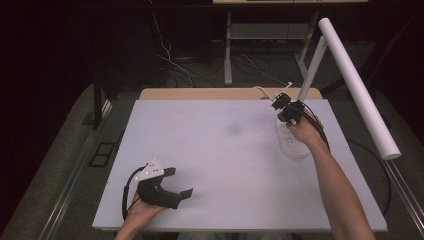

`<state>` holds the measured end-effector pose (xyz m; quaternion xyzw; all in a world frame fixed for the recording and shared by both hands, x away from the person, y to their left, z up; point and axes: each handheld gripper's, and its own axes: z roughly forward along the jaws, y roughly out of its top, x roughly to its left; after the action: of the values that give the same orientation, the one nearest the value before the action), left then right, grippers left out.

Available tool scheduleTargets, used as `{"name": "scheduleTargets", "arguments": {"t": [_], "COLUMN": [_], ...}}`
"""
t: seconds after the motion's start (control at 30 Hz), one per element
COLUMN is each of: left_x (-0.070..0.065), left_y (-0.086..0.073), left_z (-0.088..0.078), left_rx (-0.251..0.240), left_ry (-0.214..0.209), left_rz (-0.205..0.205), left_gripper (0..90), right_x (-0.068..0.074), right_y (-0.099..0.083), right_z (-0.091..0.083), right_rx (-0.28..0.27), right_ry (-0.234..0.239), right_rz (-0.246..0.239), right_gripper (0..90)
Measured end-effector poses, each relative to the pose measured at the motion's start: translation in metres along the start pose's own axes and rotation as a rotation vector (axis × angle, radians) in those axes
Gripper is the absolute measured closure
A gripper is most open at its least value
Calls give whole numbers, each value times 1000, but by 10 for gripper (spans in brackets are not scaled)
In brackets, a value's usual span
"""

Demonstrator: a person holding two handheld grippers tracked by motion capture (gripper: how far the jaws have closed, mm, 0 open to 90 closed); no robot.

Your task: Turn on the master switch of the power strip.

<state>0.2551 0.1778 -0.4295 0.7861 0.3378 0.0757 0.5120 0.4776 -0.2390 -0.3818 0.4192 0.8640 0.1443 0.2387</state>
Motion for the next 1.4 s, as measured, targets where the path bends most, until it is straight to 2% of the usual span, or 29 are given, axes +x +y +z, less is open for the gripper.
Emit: {"name": "scheduleTargets", "arguments": {"t": [0.73,0.93,1.4], "left_x": [-1,-1,-2], "left_y": [0,0,-1], "left_z": [1,0,1], "left_rx": [5,5,13], "left_ry": [-3,-3,-7], "left_rz": [2,3,6], "left_gripper": [0,0,0], "right_x": [-2,-3,-4], "right_y": [-5,-9,-9], "right_z": [14,17,19], "right_rx": [63,59,65], "right_ry": [-15,15,27], "right_rz": [8,47,53], "right_gripper": [894,894,899]}}
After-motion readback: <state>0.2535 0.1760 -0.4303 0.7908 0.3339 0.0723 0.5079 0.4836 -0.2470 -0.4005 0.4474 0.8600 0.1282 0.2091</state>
